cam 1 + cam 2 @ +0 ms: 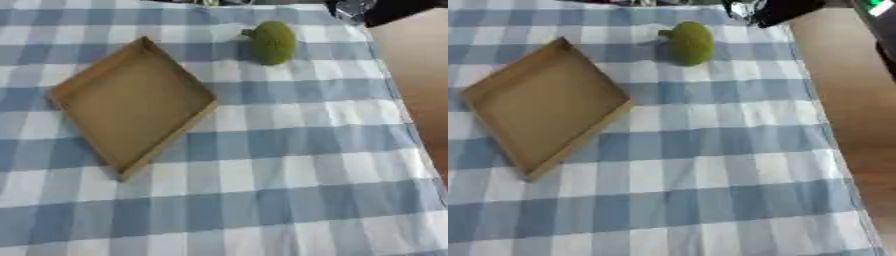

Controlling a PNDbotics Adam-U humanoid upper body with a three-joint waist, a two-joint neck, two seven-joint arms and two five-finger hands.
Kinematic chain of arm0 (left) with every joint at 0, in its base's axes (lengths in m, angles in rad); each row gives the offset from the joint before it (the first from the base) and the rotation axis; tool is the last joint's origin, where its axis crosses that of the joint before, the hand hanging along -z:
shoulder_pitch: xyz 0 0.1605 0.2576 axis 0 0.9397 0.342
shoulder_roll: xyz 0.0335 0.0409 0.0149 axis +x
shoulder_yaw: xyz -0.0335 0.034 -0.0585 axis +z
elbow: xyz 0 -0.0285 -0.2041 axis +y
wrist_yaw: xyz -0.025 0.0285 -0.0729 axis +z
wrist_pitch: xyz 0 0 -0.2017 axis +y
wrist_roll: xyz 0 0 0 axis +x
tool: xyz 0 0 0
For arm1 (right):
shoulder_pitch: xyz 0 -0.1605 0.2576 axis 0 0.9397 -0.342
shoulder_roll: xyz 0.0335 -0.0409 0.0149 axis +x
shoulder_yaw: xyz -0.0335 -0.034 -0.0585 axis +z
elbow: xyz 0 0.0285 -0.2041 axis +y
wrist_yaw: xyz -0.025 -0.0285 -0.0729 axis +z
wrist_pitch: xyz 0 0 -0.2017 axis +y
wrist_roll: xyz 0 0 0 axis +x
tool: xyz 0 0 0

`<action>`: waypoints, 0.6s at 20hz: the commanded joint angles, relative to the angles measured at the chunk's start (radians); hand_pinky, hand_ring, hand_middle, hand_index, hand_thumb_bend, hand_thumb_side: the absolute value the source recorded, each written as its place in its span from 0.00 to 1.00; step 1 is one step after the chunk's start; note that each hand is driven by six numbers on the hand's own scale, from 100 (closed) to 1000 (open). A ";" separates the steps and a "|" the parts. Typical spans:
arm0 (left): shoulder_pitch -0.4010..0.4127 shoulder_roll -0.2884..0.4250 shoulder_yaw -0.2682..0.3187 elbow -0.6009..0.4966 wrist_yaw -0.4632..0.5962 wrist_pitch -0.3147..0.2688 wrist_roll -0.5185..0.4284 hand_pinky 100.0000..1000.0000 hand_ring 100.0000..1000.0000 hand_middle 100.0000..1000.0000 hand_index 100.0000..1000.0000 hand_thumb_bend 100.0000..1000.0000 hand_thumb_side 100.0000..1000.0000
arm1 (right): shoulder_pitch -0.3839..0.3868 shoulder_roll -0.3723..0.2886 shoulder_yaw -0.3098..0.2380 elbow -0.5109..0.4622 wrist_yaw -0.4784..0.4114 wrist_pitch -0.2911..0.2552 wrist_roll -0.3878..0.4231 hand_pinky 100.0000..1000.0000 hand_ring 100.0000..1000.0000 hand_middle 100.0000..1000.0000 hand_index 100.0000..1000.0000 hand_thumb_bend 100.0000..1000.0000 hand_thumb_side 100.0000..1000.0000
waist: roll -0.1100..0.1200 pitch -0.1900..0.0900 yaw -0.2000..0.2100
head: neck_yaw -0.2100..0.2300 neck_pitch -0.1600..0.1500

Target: Pick up objects on the table and place them in the box.

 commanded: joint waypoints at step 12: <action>-0.020 0.030 -0.002 -0.014 0.012 0.001 -0.014 0.76 0.77 0.81 0.92 0.24 0.72 | -0.133 0.162 0.043 0.313 0.078 -0.080 0.068 0.96 1.00 0.91 1.00 0.03 0.35 | -0.005 -0.010 0.031 | -0.035 -0.003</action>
